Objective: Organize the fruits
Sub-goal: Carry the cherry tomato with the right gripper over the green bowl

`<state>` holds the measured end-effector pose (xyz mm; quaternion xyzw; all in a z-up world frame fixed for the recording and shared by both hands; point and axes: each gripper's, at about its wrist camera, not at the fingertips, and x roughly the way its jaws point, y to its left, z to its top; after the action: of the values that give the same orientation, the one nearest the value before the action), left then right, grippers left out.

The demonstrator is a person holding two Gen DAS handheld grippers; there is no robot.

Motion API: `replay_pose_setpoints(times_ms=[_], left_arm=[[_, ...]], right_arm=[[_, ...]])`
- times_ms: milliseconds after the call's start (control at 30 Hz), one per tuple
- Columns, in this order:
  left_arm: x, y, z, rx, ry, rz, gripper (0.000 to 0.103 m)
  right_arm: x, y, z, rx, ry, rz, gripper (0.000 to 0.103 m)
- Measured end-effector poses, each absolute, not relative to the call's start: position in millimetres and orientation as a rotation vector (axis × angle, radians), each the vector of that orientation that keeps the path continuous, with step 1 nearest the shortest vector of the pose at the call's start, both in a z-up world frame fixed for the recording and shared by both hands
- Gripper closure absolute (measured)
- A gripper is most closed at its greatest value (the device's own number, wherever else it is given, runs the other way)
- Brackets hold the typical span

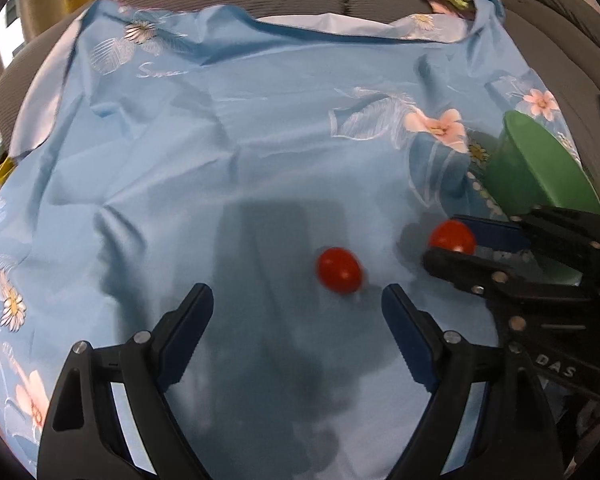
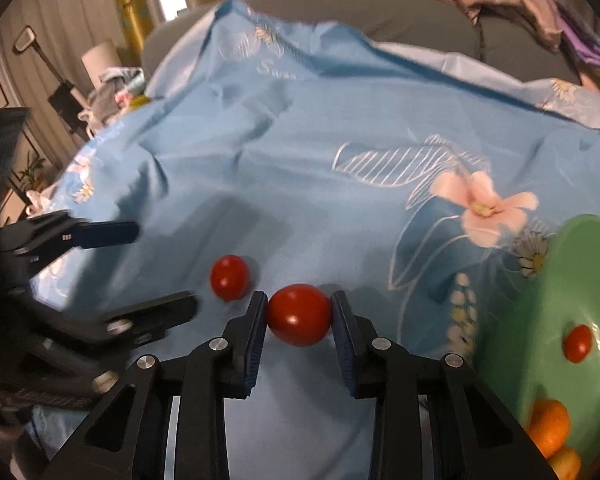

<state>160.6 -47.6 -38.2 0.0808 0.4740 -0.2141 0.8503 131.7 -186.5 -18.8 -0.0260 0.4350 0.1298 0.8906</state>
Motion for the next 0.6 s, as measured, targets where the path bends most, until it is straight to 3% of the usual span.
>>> replay_pose_setpoints(times_ms=[233, 600], left_arm=[[170, -70, -46, 0.192, 1.012, -0.474, 0.025], [182, -90, -59, 0.230, 1.015, -0.464, 0.053]], right_arm=[[109, -191, -22, -0.083, 0.909, 0.288, 0.069], [102, -196, -20, -0.061, 0.885, 0.305, 0.069]])
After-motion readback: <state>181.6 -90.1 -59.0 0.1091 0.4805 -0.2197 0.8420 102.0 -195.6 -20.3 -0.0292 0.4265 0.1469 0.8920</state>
